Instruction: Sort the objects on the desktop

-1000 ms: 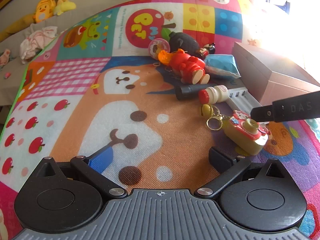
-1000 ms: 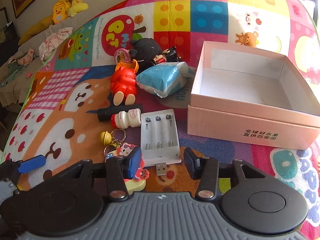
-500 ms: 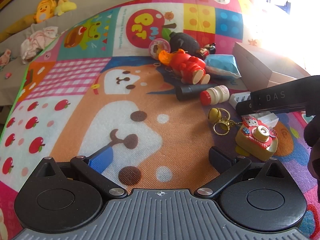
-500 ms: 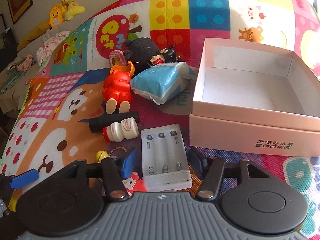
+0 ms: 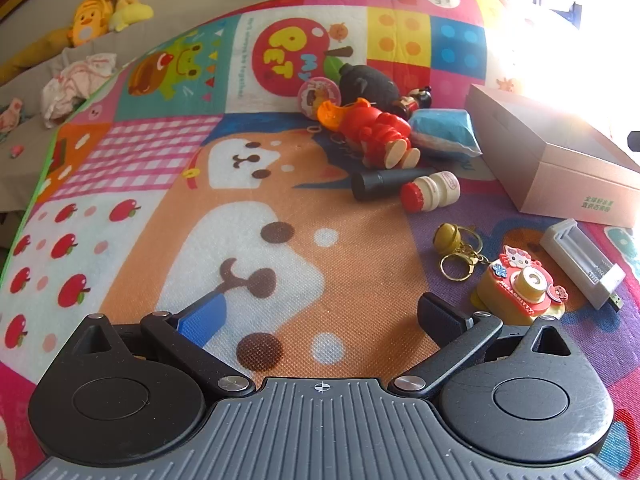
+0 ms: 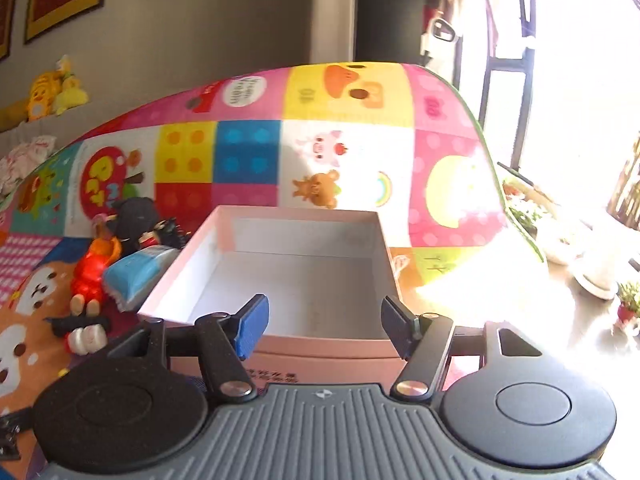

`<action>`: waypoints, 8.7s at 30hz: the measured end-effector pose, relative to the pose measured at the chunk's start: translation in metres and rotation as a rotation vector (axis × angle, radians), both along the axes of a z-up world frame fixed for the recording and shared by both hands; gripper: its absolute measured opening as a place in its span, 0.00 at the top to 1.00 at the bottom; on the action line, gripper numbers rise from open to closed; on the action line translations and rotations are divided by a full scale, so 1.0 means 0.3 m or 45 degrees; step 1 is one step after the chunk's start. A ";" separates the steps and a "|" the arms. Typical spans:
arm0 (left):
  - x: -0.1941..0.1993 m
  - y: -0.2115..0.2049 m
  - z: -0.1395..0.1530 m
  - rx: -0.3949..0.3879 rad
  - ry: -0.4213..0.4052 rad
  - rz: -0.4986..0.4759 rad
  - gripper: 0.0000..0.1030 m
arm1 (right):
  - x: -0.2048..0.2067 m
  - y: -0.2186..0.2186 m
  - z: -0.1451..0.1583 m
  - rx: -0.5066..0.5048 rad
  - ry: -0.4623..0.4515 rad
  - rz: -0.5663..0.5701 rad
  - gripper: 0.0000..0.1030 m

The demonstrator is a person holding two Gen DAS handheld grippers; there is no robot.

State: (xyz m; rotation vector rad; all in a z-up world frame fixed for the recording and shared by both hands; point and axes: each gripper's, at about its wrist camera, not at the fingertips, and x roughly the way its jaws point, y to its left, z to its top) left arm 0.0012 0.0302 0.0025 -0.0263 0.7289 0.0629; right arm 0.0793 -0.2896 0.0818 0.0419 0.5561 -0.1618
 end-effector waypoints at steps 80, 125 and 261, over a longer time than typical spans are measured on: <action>0.006 -0.344 0.001 -0.073 -0.034 -0.608 0.20 | -0.297 0.007 -0.248 0.413 0.155 0.341 0.00; -0.070 -0.128 0.002 -0.027 -0.045 -0.360 0.16 | -0.142 0.232 -0.233 -0.033 0.289 0.560 0.12; 0.338 -0.091 0.007 0.196 -0.103 -0.553 0.51 | -0.223 0.161 -0.245 0.262 0.148 0.450 0.10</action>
